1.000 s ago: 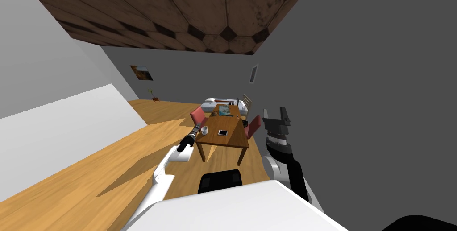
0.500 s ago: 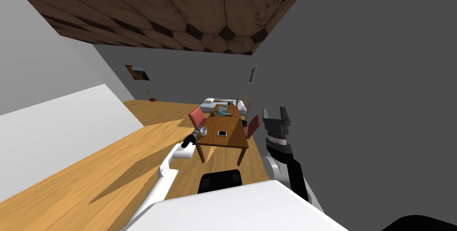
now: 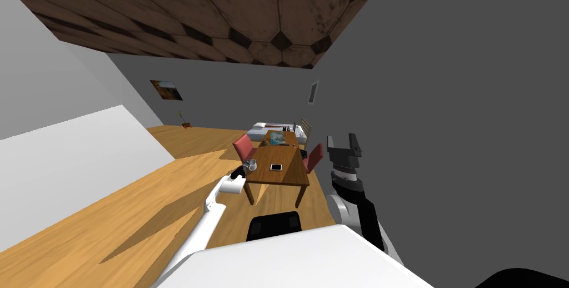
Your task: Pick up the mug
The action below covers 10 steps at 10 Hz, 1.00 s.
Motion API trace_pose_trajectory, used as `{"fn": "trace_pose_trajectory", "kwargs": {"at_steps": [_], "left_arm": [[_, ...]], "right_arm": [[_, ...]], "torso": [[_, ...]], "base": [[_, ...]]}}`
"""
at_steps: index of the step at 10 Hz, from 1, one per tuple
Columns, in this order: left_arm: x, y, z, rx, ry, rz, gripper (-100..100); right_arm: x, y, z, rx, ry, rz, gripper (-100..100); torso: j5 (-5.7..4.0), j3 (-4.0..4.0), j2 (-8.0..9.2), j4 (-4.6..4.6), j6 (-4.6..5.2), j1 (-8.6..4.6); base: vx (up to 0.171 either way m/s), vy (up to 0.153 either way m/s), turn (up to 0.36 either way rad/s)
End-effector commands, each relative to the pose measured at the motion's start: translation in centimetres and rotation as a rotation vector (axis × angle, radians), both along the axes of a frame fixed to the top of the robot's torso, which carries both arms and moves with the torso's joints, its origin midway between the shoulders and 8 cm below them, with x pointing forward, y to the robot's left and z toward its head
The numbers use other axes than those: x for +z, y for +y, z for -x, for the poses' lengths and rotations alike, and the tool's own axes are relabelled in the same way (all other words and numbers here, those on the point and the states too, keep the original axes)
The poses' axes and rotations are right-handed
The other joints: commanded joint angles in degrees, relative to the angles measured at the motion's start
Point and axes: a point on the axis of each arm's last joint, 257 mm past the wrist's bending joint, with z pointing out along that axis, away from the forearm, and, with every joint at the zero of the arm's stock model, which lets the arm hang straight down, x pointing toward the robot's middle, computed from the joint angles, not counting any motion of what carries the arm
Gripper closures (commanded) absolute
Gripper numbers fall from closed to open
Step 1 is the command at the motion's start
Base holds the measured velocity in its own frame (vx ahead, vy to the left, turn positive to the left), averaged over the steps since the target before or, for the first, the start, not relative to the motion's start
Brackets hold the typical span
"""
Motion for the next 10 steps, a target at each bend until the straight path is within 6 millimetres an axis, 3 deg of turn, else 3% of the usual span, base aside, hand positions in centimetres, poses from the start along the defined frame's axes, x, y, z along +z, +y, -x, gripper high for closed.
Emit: {"fn": "trace_pose_trajectory", "kwargs": {"at_steps": [1, 10], "left_arm": [[-1.6, 0.2, 0.5, 0.011, 0.064, 0.003, -100], [-6.7, 0.3, 2.6, 0.055, 0.299, 0.047, -100]], "right_arm": [[0.0, 0.0, 0.0, 0.0, 0.0, 0.0, 0], [0.0, 0.0, 0.0, 0.0, 0.0, 0.0, 0]], "torso": [[0.0, 0.0, 0.0, 0.0, 0.0, 0.0], [-0.01, -0.04, -0.07, -0.02, -0.02, -0.02]], "base": [[0.047, 0.0, -0.026], [0.052, -0.002, 0.011]]}}
